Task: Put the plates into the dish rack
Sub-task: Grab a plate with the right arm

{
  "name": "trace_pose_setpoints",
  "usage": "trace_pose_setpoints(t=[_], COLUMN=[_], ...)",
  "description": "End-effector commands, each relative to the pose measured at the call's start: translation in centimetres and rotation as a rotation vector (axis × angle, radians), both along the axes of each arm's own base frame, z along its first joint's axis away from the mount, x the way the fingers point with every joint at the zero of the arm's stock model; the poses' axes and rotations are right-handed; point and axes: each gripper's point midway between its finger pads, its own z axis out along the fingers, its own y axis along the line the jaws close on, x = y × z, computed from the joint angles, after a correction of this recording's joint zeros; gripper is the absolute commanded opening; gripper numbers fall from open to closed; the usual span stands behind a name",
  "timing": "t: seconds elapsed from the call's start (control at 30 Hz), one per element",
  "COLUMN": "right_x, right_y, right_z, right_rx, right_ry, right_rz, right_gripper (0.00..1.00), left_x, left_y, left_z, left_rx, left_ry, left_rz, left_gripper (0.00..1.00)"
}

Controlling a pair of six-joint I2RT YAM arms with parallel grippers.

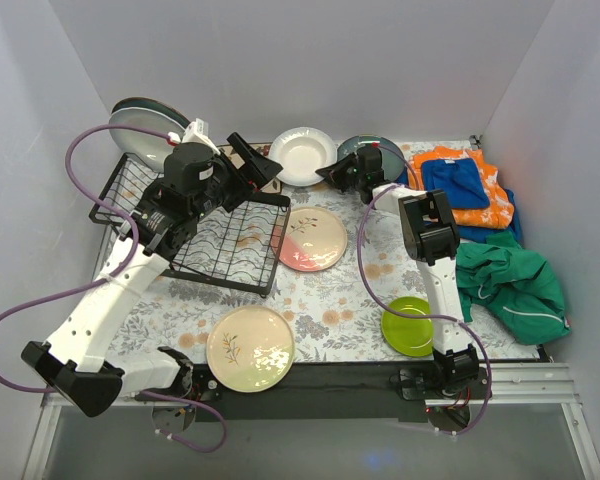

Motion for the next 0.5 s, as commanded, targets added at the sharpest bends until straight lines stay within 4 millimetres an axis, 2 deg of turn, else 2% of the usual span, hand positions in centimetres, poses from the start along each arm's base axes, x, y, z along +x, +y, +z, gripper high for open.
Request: trace_pose_setpoints(t=[0.0, 0.23, 0.47], right_x=[1.0, 1.0, 0.1], right_y=[0.6, 0.9, 1.4], right_z=[3.9, 8.0, 14.0], right_rx=[0.021, 0.089, 0.154], right_ry=[-0.082, -0.114, -0.231], right_rz=[-0.005, 0.003, 0.055], right_gripper=[0.01, 0.01, 0.01], left_x=[-0.2, -0.6, -0.7], left_y=[0.7, 0.9, 0.6], left_z=[2.5, 2.8, 2.7], left_rx=[-0.019, -0.033, -0.046], left_ry=[-0.066, -0.077, -0.074], left_rz=[0.021, 0.019, 0.007], left_gripper=[0.84, 0.84, 0.84])
